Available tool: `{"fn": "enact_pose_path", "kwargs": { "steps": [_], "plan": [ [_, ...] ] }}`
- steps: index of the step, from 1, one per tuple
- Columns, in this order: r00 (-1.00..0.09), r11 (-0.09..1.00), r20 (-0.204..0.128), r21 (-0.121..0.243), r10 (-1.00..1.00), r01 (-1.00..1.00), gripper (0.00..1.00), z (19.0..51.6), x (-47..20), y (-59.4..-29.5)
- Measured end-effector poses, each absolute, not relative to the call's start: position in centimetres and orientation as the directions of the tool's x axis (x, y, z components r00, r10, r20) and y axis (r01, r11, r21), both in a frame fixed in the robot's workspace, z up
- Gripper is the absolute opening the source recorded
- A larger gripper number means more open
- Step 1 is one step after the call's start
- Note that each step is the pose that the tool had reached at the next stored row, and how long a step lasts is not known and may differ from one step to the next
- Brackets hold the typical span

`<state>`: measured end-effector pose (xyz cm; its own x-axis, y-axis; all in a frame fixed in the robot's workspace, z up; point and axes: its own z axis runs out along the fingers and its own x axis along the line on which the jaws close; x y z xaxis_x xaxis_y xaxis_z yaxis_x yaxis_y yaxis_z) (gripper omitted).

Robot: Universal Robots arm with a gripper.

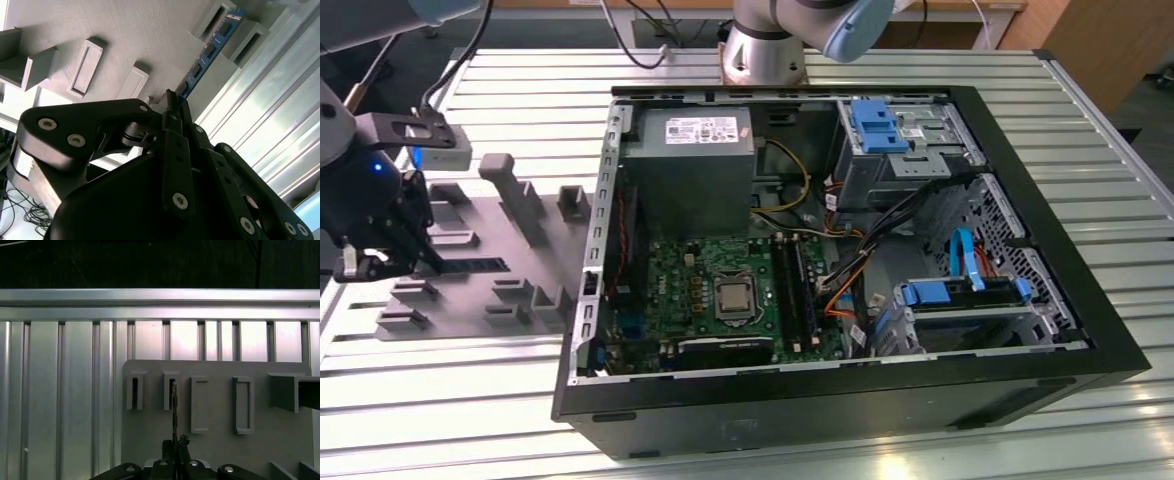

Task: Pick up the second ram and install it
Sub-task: 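Pick up the second ram and move it above second insertion slot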

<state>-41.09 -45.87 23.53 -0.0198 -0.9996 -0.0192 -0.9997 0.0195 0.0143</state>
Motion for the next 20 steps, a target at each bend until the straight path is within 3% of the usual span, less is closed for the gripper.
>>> {"fn": "enact_pose_path", "kwargs": {
  "steps": [20],
  "plan": [
    [-0.020,0.020,-0.019,0.014,-1.000,-1.000,0.14,26.5,-41.1,-45.9]
  ]
}}
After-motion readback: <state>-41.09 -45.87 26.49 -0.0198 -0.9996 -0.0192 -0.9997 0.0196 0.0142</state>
